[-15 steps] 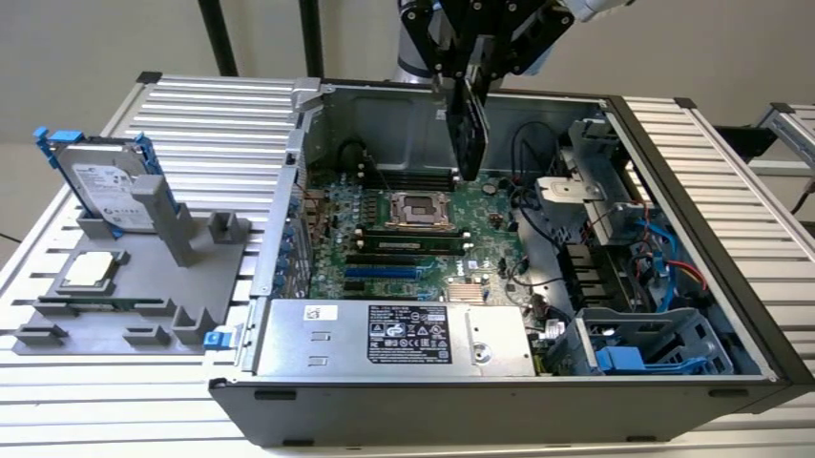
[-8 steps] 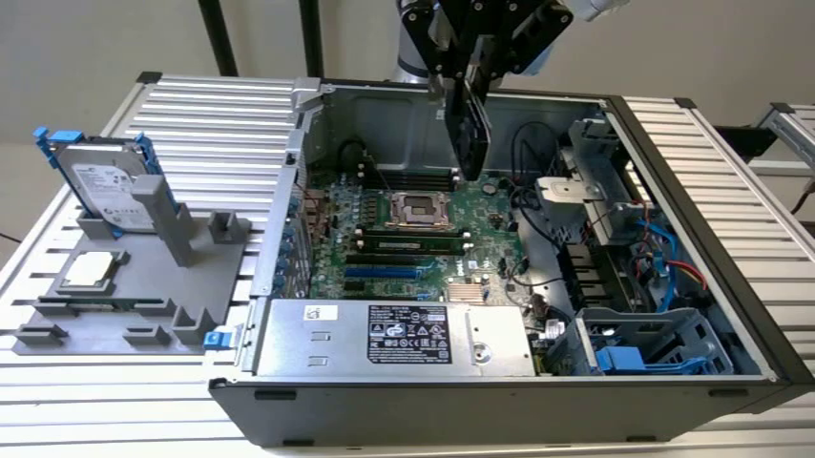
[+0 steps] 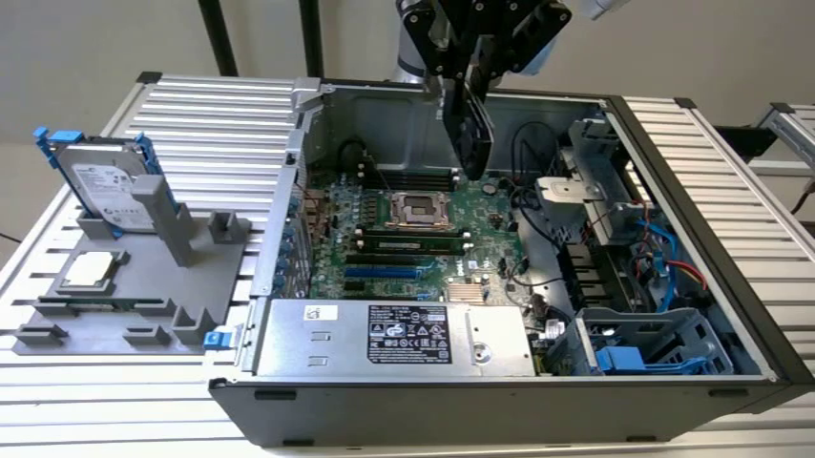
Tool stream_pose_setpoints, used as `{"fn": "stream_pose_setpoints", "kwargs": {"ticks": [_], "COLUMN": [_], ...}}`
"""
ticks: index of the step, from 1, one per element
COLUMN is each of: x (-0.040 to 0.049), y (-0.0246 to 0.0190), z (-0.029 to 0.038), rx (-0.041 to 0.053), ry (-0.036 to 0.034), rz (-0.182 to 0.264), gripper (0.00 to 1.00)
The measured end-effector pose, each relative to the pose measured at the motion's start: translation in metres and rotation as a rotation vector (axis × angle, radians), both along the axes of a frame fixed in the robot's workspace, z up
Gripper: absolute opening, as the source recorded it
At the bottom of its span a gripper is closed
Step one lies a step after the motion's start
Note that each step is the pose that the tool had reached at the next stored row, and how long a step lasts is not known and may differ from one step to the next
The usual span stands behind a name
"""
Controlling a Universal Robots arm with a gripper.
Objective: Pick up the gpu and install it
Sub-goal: 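Insert the gpu into the slot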
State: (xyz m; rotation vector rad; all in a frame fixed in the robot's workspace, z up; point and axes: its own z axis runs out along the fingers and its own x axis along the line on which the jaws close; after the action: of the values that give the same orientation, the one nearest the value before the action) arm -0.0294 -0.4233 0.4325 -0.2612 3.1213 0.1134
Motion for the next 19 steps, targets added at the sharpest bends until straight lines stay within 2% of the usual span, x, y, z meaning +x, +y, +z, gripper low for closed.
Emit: {"fn": "stream_pose_setpoints", "kwargs": {"ticks": [19], "x": [0.0], "y": [0.0], "z": [0.0021], "rx": [-0.0014], "ry": [0.0001], "rz": [0.1], "gripper": [0.0]}}
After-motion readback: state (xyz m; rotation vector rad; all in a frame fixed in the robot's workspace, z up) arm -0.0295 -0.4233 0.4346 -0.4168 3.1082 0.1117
